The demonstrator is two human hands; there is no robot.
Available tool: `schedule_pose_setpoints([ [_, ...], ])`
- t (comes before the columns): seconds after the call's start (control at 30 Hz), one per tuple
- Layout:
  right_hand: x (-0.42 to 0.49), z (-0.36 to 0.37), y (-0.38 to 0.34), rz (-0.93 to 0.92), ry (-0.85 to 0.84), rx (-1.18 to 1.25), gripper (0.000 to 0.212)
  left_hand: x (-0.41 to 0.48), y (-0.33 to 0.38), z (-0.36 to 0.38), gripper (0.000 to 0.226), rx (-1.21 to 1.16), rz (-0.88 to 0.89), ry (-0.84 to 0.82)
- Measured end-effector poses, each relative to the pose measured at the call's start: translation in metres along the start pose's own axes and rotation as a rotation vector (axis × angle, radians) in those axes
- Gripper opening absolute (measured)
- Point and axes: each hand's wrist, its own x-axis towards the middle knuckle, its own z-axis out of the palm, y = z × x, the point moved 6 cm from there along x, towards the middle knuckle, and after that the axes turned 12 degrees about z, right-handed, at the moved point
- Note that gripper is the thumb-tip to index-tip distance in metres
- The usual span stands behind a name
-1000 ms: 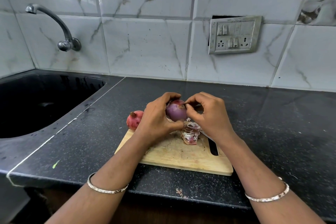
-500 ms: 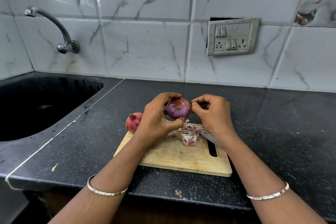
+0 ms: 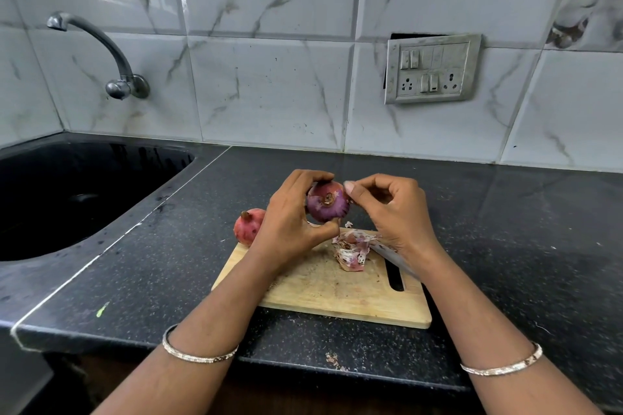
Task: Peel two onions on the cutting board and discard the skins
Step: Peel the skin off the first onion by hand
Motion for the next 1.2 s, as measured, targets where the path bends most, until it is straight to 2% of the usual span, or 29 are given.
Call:
schedule_pose_setpoints([
  [0.17, 0.004, 0.006, 0.011, 0.064, -0.077, 0.045, 0.011, 0.001, 0.002, 0.000, 0.062, 0.022, 0.032, -0.030],
  [0.3, 0.005, 0.005, 0.012, 0.012, -0.048, 0.022, 0.015, 0.001, 0.004, -0.002, 0.060, 0.040, 0.046, -0.026],
  [0.5, 0.005, 0.008, 0.015, 0.026, -0.118, 0.060, 0.028, 0.001, 0.004, -0.004, 0.060, 0.048, 0.043, -0.009],
  [0.63, 0.004, 0.009, 0.015, 0.016, -0.131, 0.083, 0.024, 0.000, 0.004, -0.004, 0.061, 0.054, 0.039, -0.016],
  [0.77, 0.001, 0.009, 0.010, -0.016, -0.121, 0.068, 0.013, 0.000, 0.004, -0.004, 0.062, 0.065, 0.037, -0.024],
  [1.2, -0.006, 0.010, -0.005, -0.239, 0.028, -0.198, 0.010, -0.001, 0.002, -0.002, 0.064, 0.095, 0.038, -0.060],
])
